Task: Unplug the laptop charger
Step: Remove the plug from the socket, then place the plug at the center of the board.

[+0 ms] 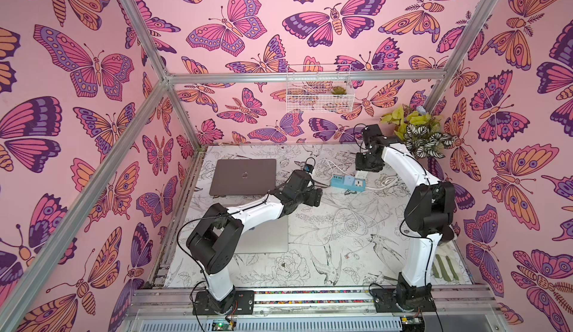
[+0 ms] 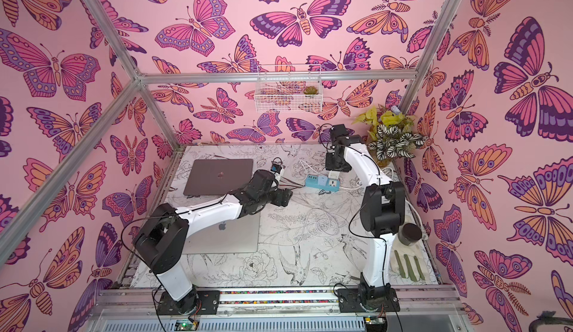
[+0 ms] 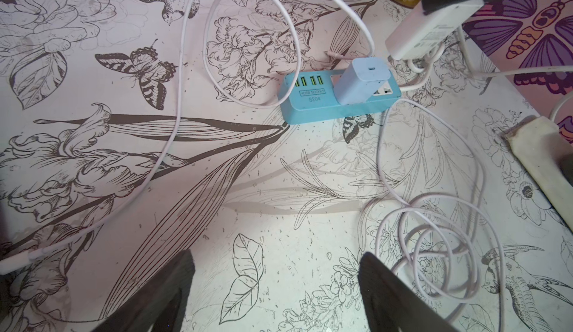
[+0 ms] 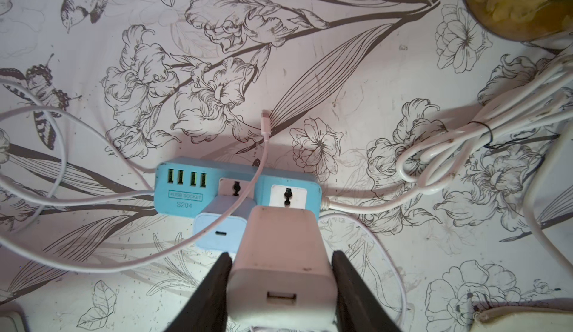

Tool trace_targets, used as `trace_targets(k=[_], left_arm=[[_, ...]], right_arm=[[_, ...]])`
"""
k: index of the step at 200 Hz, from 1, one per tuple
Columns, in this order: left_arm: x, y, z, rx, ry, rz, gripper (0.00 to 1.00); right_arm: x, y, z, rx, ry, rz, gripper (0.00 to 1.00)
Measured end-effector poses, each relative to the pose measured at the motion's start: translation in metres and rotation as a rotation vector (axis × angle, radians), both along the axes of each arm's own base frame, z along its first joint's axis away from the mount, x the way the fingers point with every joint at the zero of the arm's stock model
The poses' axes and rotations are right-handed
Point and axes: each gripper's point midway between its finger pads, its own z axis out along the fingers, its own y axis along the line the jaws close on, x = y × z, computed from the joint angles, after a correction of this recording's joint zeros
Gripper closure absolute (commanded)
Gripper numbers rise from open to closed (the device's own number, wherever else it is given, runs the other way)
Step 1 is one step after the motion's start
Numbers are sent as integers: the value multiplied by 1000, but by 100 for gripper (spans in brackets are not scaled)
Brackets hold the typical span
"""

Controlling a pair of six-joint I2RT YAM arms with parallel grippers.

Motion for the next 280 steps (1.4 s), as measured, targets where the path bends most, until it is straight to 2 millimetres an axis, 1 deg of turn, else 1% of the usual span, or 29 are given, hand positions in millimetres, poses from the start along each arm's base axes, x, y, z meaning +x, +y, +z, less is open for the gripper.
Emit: trace_targets(k=[10, 16, 29, 37, 50, 60, 68, 82, 99, 106, 119, 135, 155, 170, 185, 205, 217, 225, 231, 235, 238, 251, 263, 280], left_arm=[[1, 2, 0, -4, 5, 5, 15], [1, 5, 0, -9, 9, 12, 15], [3, 19, 4, -21, 13, 42, 15], [4, 30, 8, -30, 10, 65, 15], [7, 50, 20, -52, -4, 106, 16], [10, 66, 31, -75, -20, 141, 16], [14, 79, 38, -92, -33, 168, 16], [22, 100, 43, -111, -45, 215, 17], [31, 118, 38, -111, -37, 260, 19], [34, 123, 34, -108, -28, 274, 19], [36, 126, 27, -103, -12, 283, 20], [36, 125, 21, -102, 4, 281, 20], [34, 124, 18, -105, 12, 278, 20], [34, 125, 16, -105, 11, 279, 19], [34, 125, 11, -100, 17, 281, 19], [34, 130, 1, -94, 40, 295, 19], [35, 139, -5, -95, 57, 321, 18], [37, 147, -8, -95, 67, 345, 16], [39, 154, -10, -90, 74, 365, 15], [39, 159, -11, -84, 79, 379, 14], [40, 162, -12, -81, 82, 388, 13], [40, 174, -17, -58, 96, 421, 13], [39, 182, -21, -42, 114, 438, 11], [37, 190, -25, -32, 134, 455, 11]], right_arm=[[-6, 2, -1, 18, 3, 6, 67], [-14, 4, -1, 38, 8, 12, 67], [-40, 11, 0, 86, 22, 33, 67], [-60, 18, 3, 119, 33, 53, 67], [-92, 39, 10, 186, 43, 107, 68], [-117, 62, 14, 258, 55, 164, 69], [-134, 79, 12, 319, 69, 203, 69], [-166, 106, 0, 424, 130, 256, 69], [-196, 127, -24, 483, 252, 287, 70], [-204, 134, -34, 494, 300, 295, 71], [-213, 145, -50, 512, 361, 310, 71], [-223, 146, -66, 518, 415, 308, 71], [-227, 143, -76, 512, 450, 291, 68], [-225, 143, -83, 508, 457, 286, 62], [-219, 145, -87, 518, 450, 282, 60], [-214, 142, -88, 493, 431, 274, 48], [-208, 136, -88, 441, 409, 267, 42], [-203, 130, -88, 397, 391, 257, 36], [-198, 126, -86, 366, 378, 253, 33], [-195, 124, -85, 350, 368, 248, 28], [-192, 123, -83, 336, 358, 249, 27], [-180, 121, -71, 286, 313, 260, 26], [-170, 126, -59, 250, 273, 282, 25], [-154, 140, -43, 217, 218, 321, 25]])
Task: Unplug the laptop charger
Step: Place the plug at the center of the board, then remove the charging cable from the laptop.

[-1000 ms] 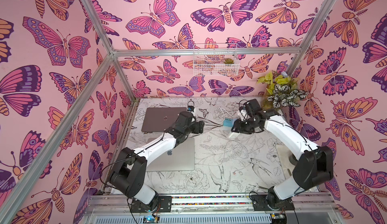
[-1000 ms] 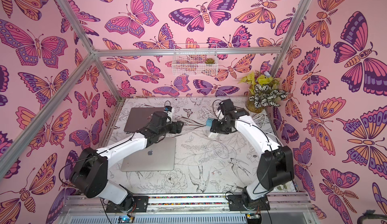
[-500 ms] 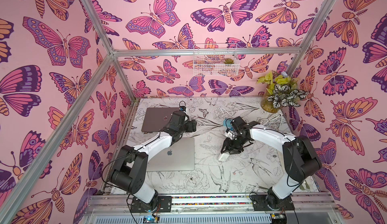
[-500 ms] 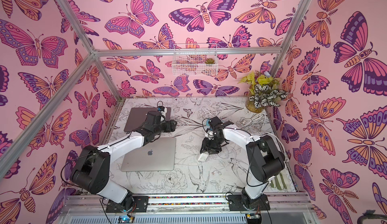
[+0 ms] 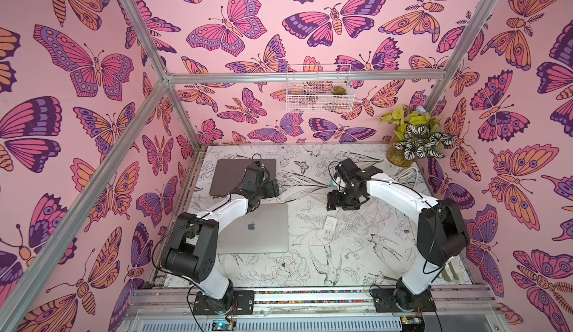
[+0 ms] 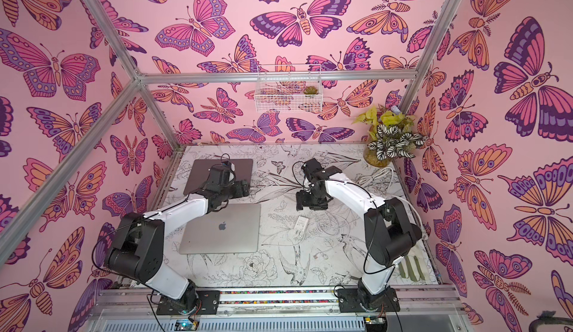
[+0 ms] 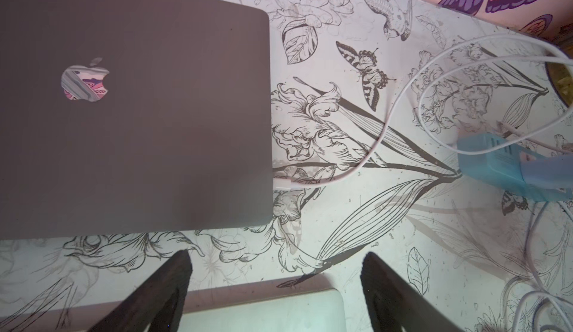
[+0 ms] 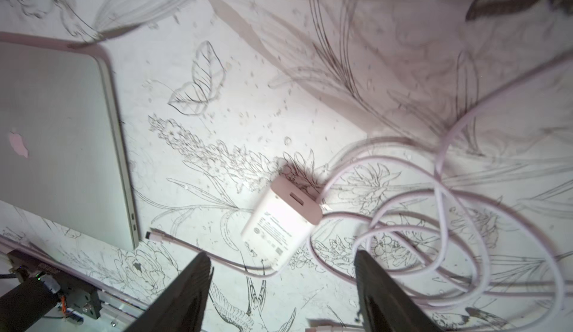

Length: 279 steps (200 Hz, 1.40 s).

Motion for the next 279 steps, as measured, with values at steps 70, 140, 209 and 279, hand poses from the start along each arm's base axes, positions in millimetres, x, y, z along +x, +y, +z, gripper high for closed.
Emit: trace_targets(k=[70, 140, 209, 279], left_arm=[[57, 8, 27, 12, 10, -11, 13], [101, -3, -14, 130, 165, -73, 2], [114, -3, -53, 174, 289, -66, 1], [110, 0, -59, 184, 321, -64, 0]], right_arm=[[71, 80, 44, 103, -303, 316, 35], [133, 153, 5, 105, -464, 830, 38], [137, 163, -51, 59, -506, 1073, 41], [138, 169, -78, 56, -513, 1149, 78]])
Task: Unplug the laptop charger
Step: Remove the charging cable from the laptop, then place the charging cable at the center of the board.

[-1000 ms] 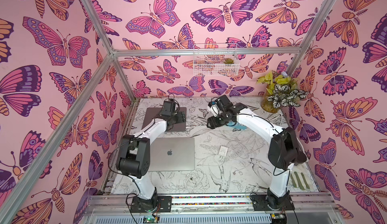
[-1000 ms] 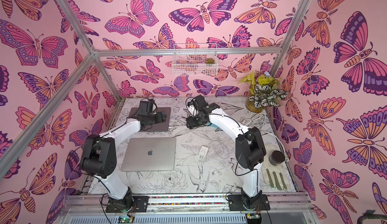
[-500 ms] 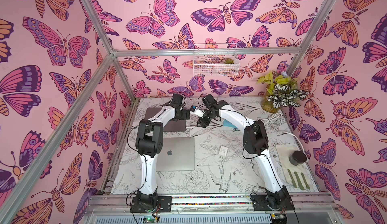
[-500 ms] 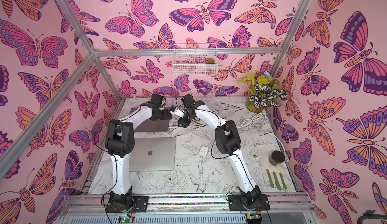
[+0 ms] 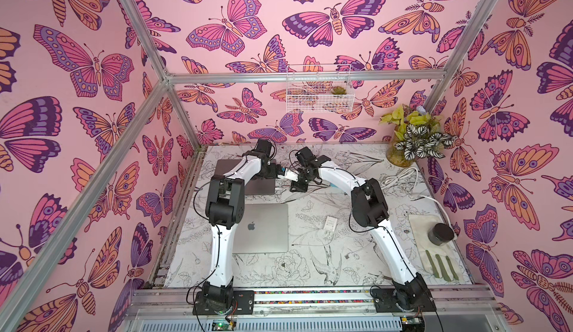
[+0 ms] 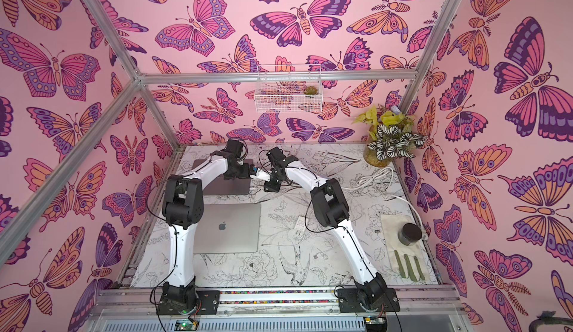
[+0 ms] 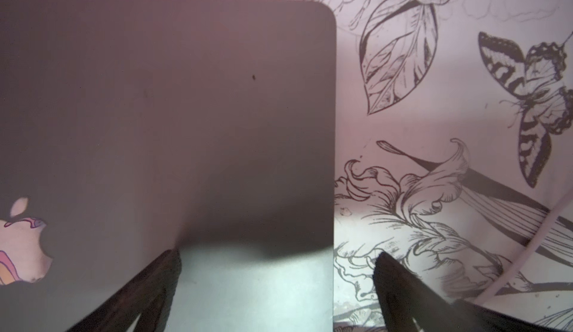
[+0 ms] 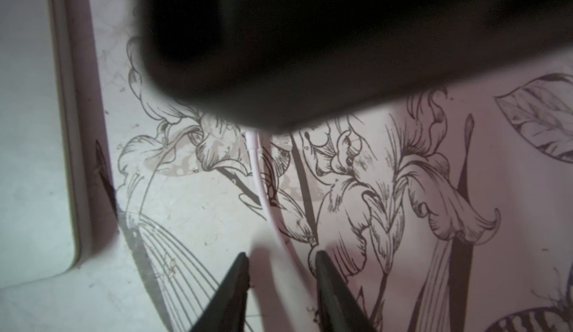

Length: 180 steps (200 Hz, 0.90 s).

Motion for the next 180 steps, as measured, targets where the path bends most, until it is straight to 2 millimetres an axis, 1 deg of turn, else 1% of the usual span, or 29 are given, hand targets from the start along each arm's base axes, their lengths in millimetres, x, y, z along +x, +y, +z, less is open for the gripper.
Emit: trace_targets(k=[12, 26, 76, 121, 136, 156, 180], left_arm=[[1, -1, -1, 1, 1, -1, 1], [3, -1, -1, 1, -1, 0, 1], [4, -2, -3, 16, 5, 0, 0], [5, -1, -4, 21, 8, 1, 2], [5, -1, -4, 22, 8, 1, 2], [5, -1, -4, 24, 7, 2, 2], [4, 0, -4, 28, 8, 0, 2]], right_arm=[[1, 0, 0, -3, -7, 4, 86], [3, 0, 0, -5, -21, 6, 100], [6, -1, 0, 4, -59, 10, 100], [7, -7, 0, 54, -69, 9, 100], [8, -13, 1, 53, -68, 2, 100], [10, -26, 0, 43, -66, -17, 100], [19, -42, 3, 34, -72, -45, 100]])
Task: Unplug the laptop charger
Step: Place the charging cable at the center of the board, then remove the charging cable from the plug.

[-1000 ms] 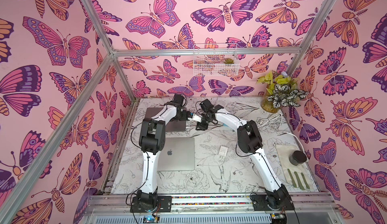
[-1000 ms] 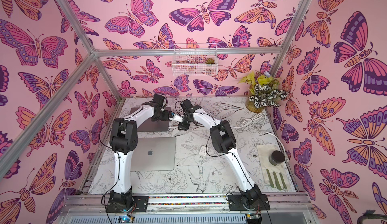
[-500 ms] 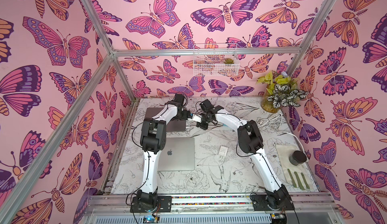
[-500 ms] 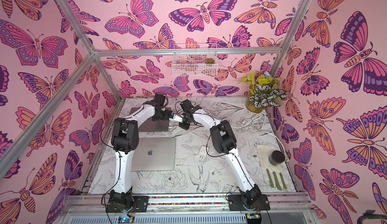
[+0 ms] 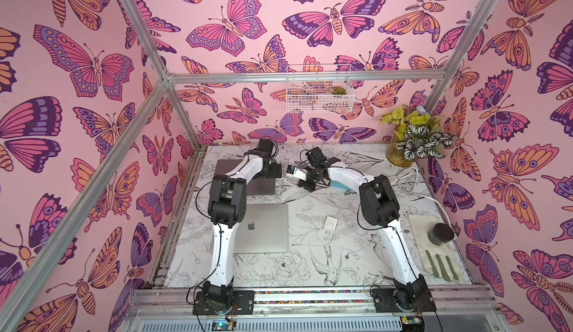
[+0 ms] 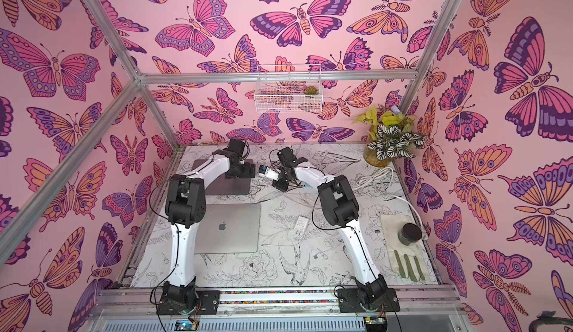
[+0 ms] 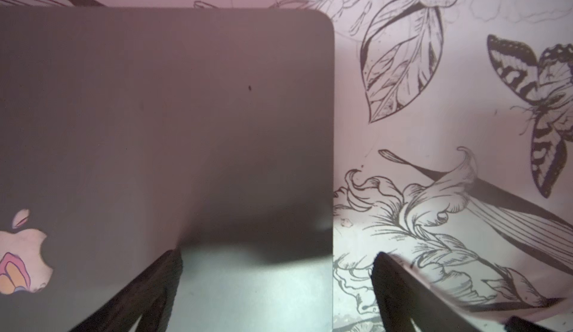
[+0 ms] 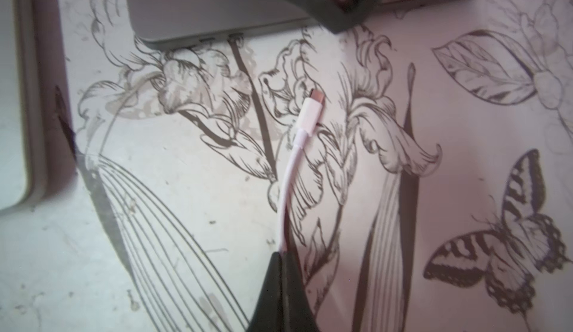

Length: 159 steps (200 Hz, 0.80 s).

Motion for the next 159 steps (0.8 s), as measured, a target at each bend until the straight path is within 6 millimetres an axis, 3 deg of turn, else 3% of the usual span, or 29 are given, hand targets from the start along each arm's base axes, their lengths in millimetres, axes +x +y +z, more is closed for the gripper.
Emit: trace_targets(k=[41, 49, 68, 93, 113, 132, 146, 159], left_arm=[[0, 0, 1, 0, -8, 0, 2], [-1, 1, 2, -2, -12, 2, 1], [-6, 1, 4, -8, -12, 12, 1], [-15, 1, 13, -14, -14, 29, 1], [-20, -7, 38, -30, -66, 31, 1], [-21, -30, 78, -59, -160, -5, 3], [-23, -55, 113, -95, -249, -54, 6], [-29, -83, 141, -134, -325, -114, 14]], right_arm=[[18, -13, 13, 5, -7, -91, 100], [23, -13, 20, 18, -14, -117, 87], [39, -14, 40, 49, -55, -186, 88], [54, -23, 75, 74, -112, -307, 59], [63, -34, 124, 133, -164, -419, 53], [62, -51, 190, 247, -208, -523, 52], [54, -77, 241, 356, -228, -609, 54], [45, -114, 280, 475, -237, -701, 57]])
